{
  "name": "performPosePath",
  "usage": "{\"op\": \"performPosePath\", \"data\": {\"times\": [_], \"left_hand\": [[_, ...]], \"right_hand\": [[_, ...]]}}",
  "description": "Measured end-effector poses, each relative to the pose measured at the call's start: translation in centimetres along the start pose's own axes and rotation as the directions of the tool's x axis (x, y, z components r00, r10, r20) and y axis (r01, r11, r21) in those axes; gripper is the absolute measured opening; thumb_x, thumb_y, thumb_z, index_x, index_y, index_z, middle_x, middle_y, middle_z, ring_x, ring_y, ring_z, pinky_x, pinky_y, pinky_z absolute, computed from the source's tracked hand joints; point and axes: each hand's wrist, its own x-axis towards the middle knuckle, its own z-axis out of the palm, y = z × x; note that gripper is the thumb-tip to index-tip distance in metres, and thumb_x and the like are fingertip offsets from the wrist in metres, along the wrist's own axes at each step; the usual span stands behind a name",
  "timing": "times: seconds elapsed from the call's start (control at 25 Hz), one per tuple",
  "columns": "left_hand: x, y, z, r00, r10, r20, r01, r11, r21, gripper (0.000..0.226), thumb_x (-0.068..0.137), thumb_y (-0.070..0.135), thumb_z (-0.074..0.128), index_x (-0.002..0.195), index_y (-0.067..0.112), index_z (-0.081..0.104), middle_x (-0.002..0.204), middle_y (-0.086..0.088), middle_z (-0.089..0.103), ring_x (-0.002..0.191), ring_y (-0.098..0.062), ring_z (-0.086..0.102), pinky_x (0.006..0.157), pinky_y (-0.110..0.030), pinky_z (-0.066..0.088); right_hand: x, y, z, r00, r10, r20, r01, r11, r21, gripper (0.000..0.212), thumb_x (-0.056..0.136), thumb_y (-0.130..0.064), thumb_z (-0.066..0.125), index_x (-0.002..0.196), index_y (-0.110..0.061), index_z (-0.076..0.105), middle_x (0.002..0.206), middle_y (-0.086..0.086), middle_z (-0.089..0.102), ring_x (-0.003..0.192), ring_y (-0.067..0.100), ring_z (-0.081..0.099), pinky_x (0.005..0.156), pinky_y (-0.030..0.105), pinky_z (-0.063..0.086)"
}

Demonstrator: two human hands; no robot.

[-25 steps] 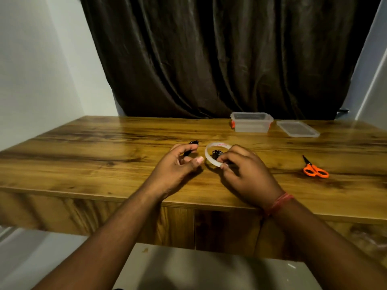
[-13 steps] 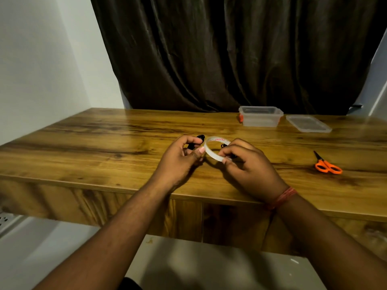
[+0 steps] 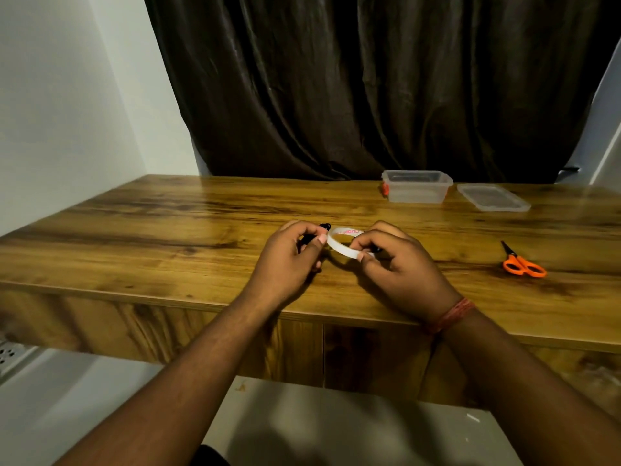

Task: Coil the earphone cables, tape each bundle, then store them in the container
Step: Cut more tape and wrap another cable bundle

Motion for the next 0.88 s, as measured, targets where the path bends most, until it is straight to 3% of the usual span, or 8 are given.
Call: {"op": "performPosePath", "data": {"times": [0.08,0.24,0.4,0.52,0.64,0.76,0.88], "left_hand": [[0.01,-0.09,0.07,0.998,0.047,-0.032,-0.043,0.992,0.115,0.014,0.096,0.029,0.058,0.104,0.023,0.067,0.106,0.007,0.062,0.08,-0.016,0.065,0.066,-0.033,0.059],[0.19,-0.25,0.07,0.998,0.049,-0.03,-0.043,0.983,0.181,0.008,0.094,0.029,0.06,0.097,0.026,0.066,0.093,0.005,0.067,0.075,-0.017,0.066,0.064,-0.04,0.059],[0.17,-0.11,0.25,0.999,0.043,-0.028,-0.036,0.973,0.226,0.006,0.095,0.026,0.057,0.093,0.025,0.063,0.087,0.004,0.066,0.074,-0.015,0.066,0.058,-0.031,0.054],[0.16,0.18,0.32,0.999,-0.018,-0.047,0.024,0.99,0.137,0.008,0.098,0.024,0.055,0.092,0.024,0.061,0.082,-0.002,0.068,0.067,-0.02,0.069,0.054,-0.038,0.057],[0.11,0.15,0.42,0.999,0.008,-0.047,-0.004,0.996,0.091,0.011,0.099,0.028,0.052,0.096,0.023,0.062,0.095,-0.004,0.065,0.067,-0.019,0.066,0.051,-0.037,0.057],[0.25,-0.25,0.34,0.995,0.096,-0.03,-0.088,0.977,0.196,0.016,0.097,0.039,0.051,0.1,0.029,0.062,0.104,0.008,0.058,0.083,-0.014,0.063,0.062,-0.033,0.056],[0.18,-0.24,0.32,0.994,0.108,-0.03,-0.101,0.979,0.176,0.016,0.097,0.036,0.054,0.101,0.024,0.064,0.104,0.006,0.059,0.071,-0.012,0.064,0.056,-0.035,0.059]], "right_hand": [[-0.02,0.07,0.03,1.0,-0.012,0.009,0.012,1.0,-0.014,0.012,0.091,-0.014,0.059,0.096,-0.021,0.067,0.095,-0.012,0.054,0.092,0.01,0.054,0.079,0.035,0.049],[-0.07,0.04,0.02,1.0,-0.012,0.013,0.012,1.0,-0.02,0.012,0.092,-0.015,0.058,0.099,-0.019,0.067,0.097,-0.011,0.054,0.093,0.01,0.054,0.08,0.036,0.05],[-0.04,0.1,0.07,1.0,0.003,-0.008,-0.003,1.0,-0.005,0.012,0.091,-0.011,0.059,0.097,-0.019,0.067,0.095,-0.01,0.054,0.09,0.008,0.054,0.077,0.027,0.047],[0.01,0.18,-0.07,0.997,0.035,-0.062,-0.032,0.998,0.048,0.013,0.09,-0.011,0.058,0.093,-0.022,0.065,0.093,-0.014,0.054,0.09,0.004,0.054,0.075,0.016,0.042],[-0.02,0.06,-0.08,0.996,0.064,-0.056,-0.061,0.997,0.056,0.014,0.091,-0.01,0.058,0.093,-0.022,0.065,0.093,-0.015,0.054,0.091,0.002,0.053,0.075,0.014,0.042],[-0.05,0.01,-0.01,0.998,0.052,-0.041,-0.05,0.997,0.051,0.013,0.092,-0.008,0.058,0.093,-0.019,0.065,0.092,-0.011,0.053,0.089,0.006,0.053,0.075,0.02,0.043],[0.0,-0.01,-0.05,0.999,0.041,-0.021,-0.04,0.998,0.037,0.012,0.092,-0.009,0.058,0.093,-0.018,0.065,0.094,-0.008,0.054,0.09,0.006,0.053,0.076,0.023,0.045]]}}
